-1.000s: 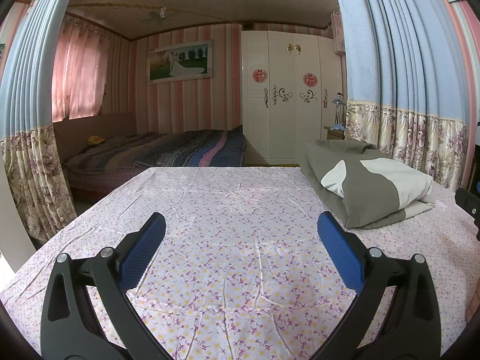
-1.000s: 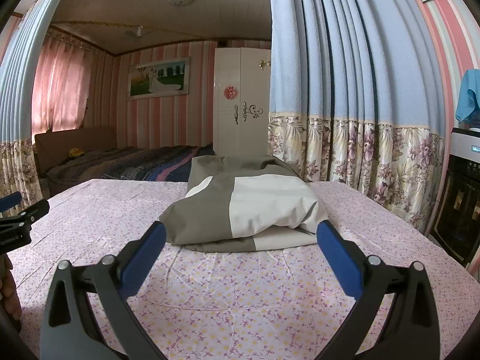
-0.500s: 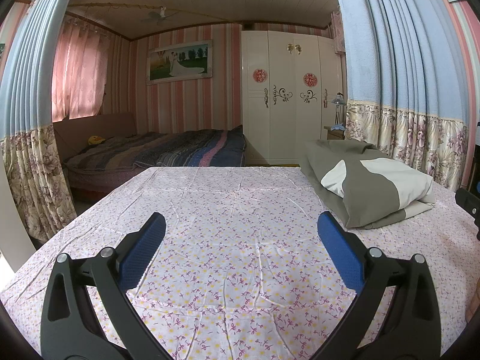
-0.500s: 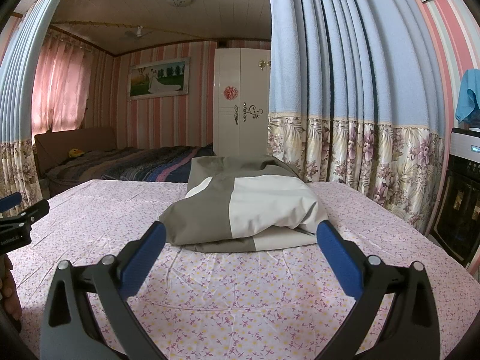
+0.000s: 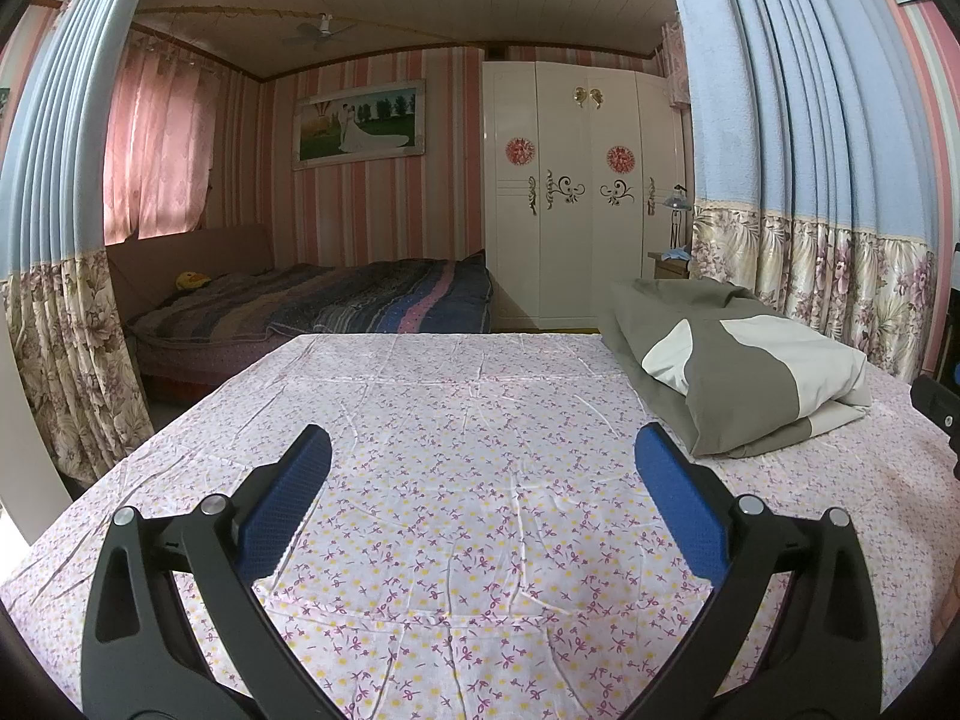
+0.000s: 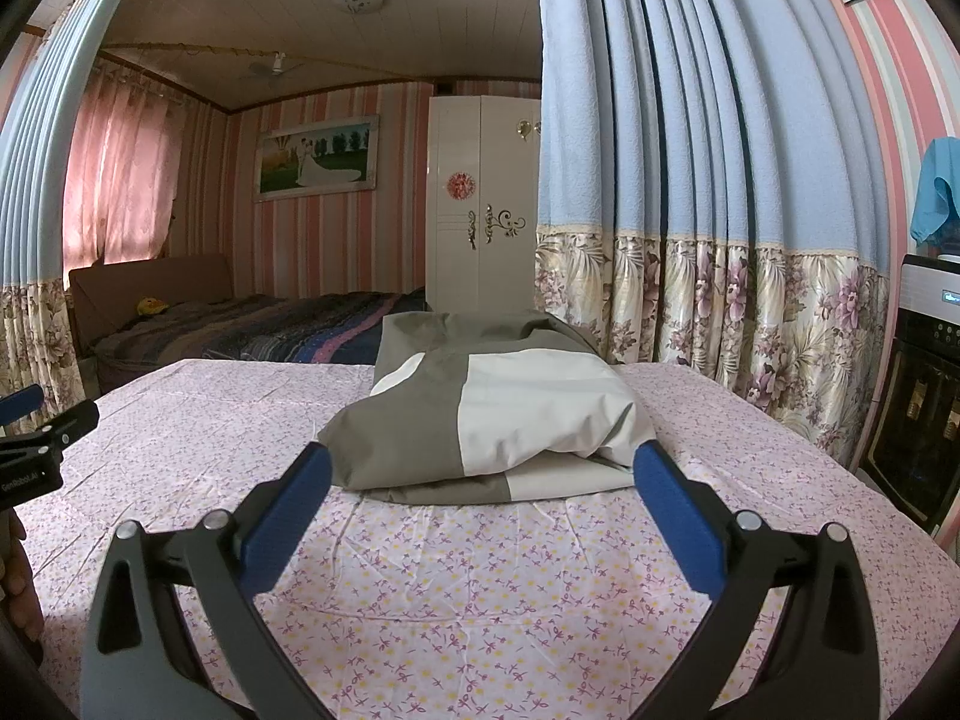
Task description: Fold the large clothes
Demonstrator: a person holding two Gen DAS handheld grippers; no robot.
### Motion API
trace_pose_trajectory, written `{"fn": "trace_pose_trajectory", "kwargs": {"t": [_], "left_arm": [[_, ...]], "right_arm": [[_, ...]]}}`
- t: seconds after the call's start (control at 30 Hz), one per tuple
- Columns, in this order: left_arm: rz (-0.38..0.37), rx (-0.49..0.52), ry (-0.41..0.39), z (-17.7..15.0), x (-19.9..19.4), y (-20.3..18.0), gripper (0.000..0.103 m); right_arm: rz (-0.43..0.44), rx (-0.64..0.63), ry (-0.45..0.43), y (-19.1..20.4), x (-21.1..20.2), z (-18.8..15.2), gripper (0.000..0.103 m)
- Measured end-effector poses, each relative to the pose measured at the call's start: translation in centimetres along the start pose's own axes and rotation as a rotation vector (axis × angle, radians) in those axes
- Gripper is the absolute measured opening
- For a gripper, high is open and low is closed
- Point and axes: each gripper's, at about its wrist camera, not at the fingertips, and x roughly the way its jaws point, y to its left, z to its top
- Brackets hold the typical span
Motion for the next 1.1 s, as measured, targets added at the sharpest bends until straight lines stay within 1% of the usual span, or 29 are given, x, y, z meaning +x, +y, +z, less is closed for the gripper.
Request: {"fn": "trace_pose_trajectory", "kwargs": {"t": [1.1], "left_arm": [[0.003,0.004,0.002,-0.17,0.06,0.24,0.100]], "right_arm": [[0.000,0.000,0.001,0.06,0.05,-0.03,0.101]]}}
